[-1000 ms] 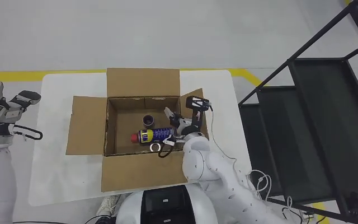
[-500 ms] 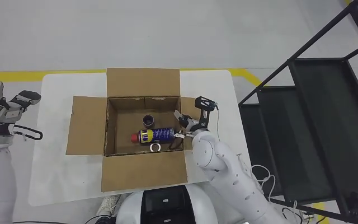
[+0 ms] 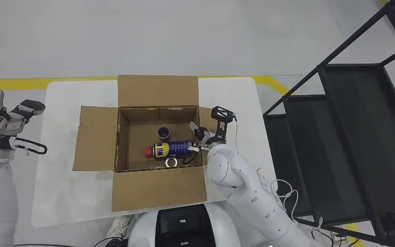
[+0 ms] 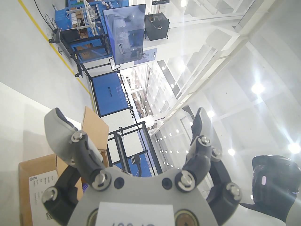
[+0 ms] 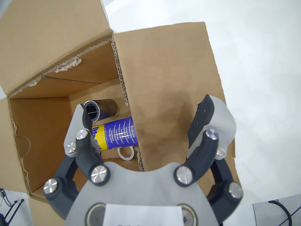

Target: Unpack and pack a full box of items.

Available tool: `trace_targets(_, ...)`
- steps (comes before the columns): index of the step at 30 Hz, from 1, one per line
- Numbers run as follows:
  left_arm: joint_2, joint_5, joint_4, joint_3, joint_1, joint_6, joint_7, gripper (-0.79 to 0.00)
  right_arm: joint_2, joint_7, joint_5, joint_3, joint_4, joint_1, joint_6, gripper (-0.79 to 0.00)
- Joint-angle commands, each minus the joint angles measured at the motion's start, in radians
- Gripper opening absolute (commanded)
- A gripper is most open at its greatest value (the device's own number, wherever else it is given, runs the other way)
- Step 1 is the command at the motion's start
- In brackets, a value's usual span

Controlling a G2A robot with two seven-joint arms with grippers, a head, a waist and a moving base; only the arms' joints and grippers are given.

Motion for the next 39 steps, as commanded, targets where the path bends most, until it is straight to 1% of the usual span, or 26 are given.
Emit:
trace_targets(1,0.000,0.000,0.000,0.000,0.000,0.000,0.000,0.000,0.000,-0.023,-0.039,-0.014,-0.037,-0.013,-0.005,0.000)
trace_targets(4,0.000,0.000,0.000,0.000,0.000,0.000,0.000,0.000,0.001,-0.037,-0.122,-0.051,-0.078,-0.019,-0.022,0.000)
trace_targets(8,0.000,0.000,0.000,0.000,0.000,0.000,0.000,0.000,-0.004,0.011,-0.254,-0.128,-0.092,0.016,-0.046,0.000)
trace_targets(12,0.000,0.000,0.000,0.000,0.000,0.000,0.000,0.000,-0.022,0.152,-0.374,-0.229,-0.044,0.106,-0.079,0.000)
trace_targets(16,0.000,0.000,0.000,0.000,0.000,0.000,0.000,0.000,-0.067,0.310,-0.411,-0.324,0.080,0.251,-0.058,0.000)
trace_targets(18,0.000,0.000,0.000,0.000,0.000,0.000,0.000,0.000,-0.097,0.373,-0.381,-0.358,0.160,0.323,-0.048,0.000)
trace_targets(20,0.000,0.000,0.000,0.000,0.000,0.000,0.000,0.000,-0.127,0.409,-0.351,-0.388,0.240,0.385,-0.034,0.000)
trace_targets(26,0.000,0.000,0.000,0.000,0.000,0.000,0.000,0.000,-0.205,0.424,-0.248,-0.420,0.473,0.504,0.009,0.000)
trace_targets(32,0.000,0.000,0.000,0.000,0.000,0.000,0.000,0.000,-0.260,0.391,-0.132,-0.414,0.644,0.553,-0.004,0.000)
trace_targets(39,0.000,0.000,0.000,0.000,0.000,0.000,0.000,0.000,-0.306,0.327,-0.025,-0.394,0.797,0.584,-0.058,0.000)
